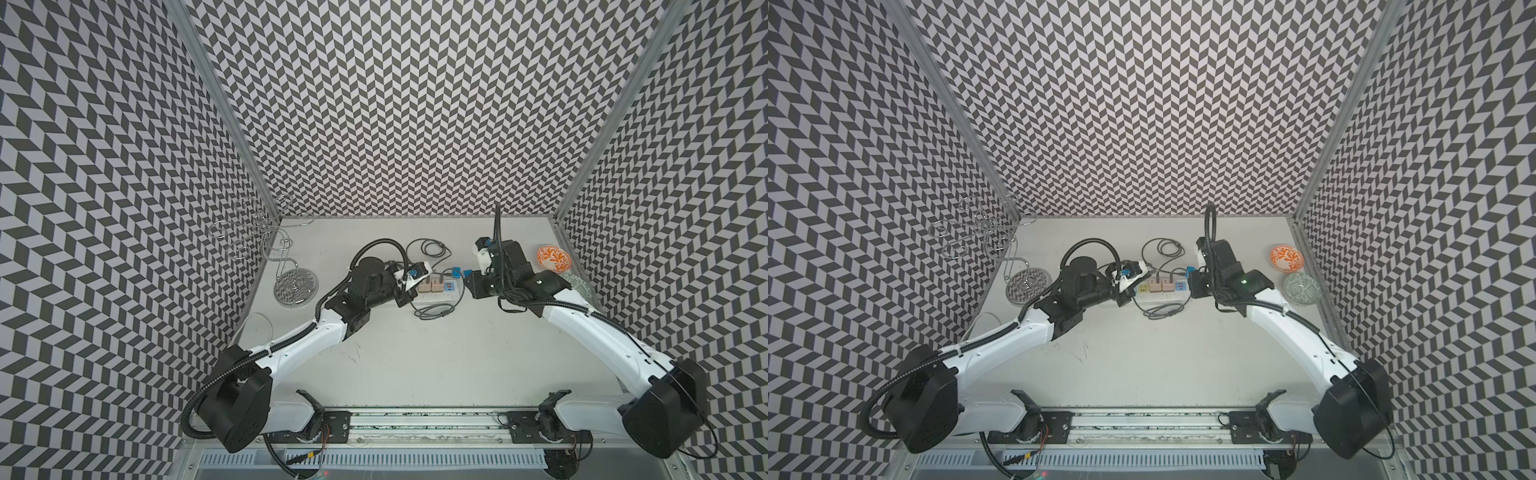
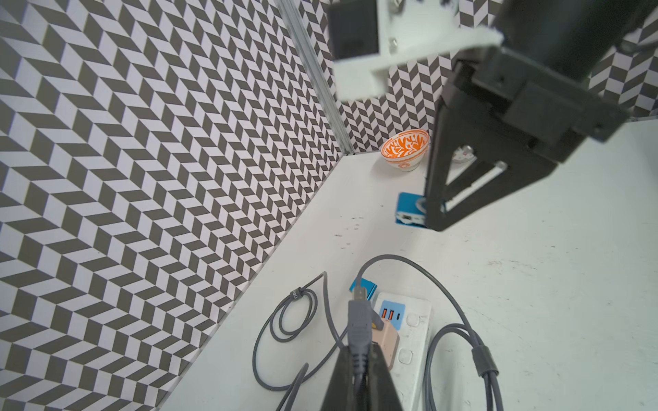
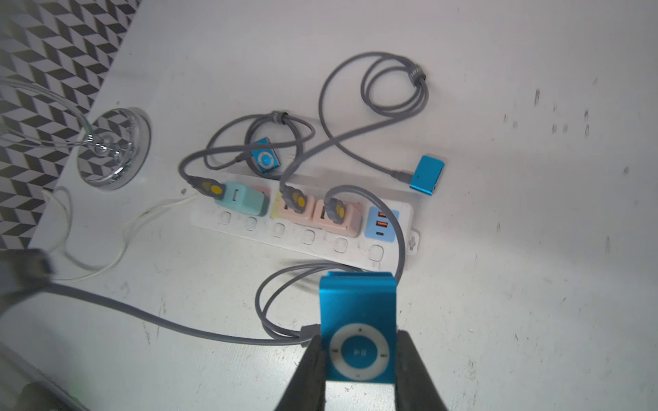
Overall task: Charge mp3
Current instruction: Pick up the MP3 player from the center of the board, then insert the charging cable into the MP3 player.
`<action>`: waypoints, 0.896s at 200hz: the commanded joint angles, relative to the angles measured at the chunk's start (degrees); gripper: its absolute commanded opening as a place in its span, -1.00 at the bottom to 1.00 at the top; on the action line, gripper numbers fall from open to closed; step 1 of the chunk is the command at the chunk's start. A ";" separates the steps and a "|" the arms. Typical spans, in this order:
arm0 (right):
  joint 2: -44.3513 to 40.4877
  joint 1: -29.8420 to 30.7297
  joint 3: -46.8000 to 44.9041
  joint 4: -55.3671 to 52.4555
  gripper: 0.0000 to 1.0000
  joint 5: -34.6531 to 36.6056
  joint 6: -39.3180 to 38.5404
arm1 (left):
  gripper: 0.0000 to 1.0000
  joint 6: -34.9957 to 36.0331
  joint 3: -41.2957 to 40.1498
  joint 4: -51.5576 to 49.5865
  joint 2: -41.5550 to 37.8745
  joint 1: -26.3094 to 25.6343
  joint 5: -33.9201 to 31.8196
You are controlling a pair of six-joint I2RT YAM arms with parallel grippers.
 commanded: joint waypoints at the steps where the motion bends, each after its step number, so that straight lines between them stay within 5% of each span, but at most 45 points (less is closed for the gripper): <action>1: -1.15 -0.06 1.13 -2.06 -0.59 -2.83 -6.66 | -0.98 0.86 2.68 -3.55 -0.03 -1.76 -2.06; 179: -7.17 -0.02 -3.55 3.71 -0.61 -11.25 -11.85 | -1.00 -2.04 6.79 -5.06 3.36 -12.45 -11.29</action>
